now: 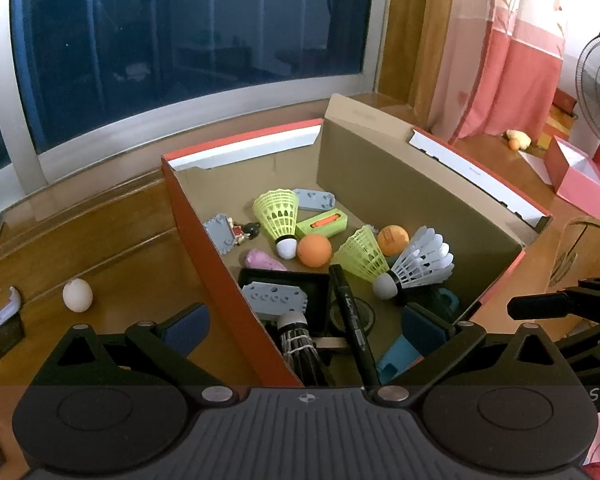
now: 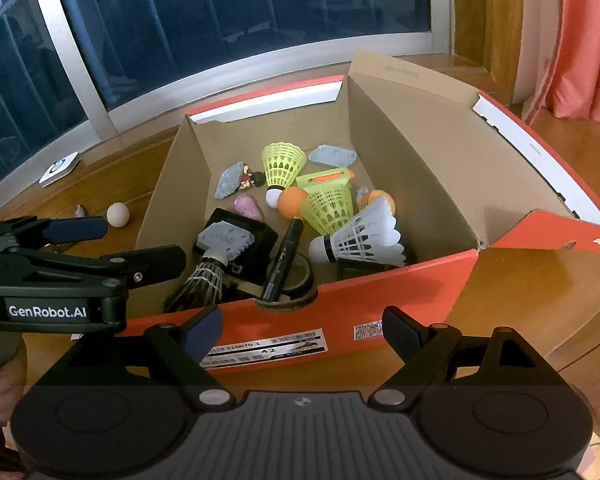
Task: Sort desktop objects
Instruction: 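Withdraw both open tools up from the cardboard box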
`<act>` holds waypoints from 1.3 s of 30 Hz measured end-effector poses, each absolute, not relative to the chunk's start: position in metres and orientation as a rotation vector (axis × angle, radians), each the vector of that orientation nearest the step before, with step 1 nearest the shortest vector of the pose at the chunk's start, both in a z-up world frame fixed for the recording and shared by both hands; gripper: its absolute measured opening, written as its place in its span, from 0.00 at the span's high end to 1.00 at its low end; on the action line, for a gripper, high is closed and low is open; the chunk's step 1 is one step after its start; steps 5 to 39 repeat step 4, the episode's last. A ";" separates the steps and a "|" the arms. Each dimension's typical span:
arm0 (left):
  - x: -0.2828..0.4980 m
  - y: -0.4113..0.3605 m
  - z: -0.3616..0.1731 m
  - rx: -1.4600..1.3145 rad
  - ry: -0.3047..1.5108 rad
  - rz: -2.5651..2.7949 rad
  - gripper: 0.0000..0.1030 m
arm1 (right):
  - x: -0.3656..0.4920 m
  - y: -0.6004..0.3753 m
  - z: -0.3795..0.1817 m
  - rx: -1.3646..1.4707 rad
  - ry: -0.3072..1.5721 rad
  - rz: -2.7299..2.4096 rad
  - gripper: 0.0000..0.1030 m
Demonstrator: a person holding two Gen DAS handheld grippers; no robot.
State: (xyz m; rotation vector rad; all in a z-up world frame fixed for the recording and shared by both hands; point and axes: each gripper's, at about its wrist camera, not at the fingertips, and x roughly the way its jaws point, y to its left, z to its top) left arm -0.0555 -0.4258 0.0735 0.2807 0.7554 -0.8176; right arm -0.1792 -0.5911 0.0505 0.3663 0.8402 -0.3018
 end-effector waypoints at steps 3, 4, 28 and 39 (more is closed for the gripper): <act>-0.056 -0.426 0.073 0.281 0.757 -0.820 0.00 | -0.180 -0.591 0.050 0.366 0.841 -0.306 0.14; -0.056 -0.426 0.073 0.282 0.757 -0.821 0.00 | -0.180 -0.591 0.050 0.365 0.841 -0.308 0.13; -0.056 -0.426 0.073 0.282 0.757 -0.821 0.00 | -0.180 -0.591 0.050 0.365 0.841 -0.308 0.13; -0.056 -0.426 0.073 0.282 0.757 -0.821 0.00 | -0.180 -0.591 0.050 0.365 0.841 -0.308 0.13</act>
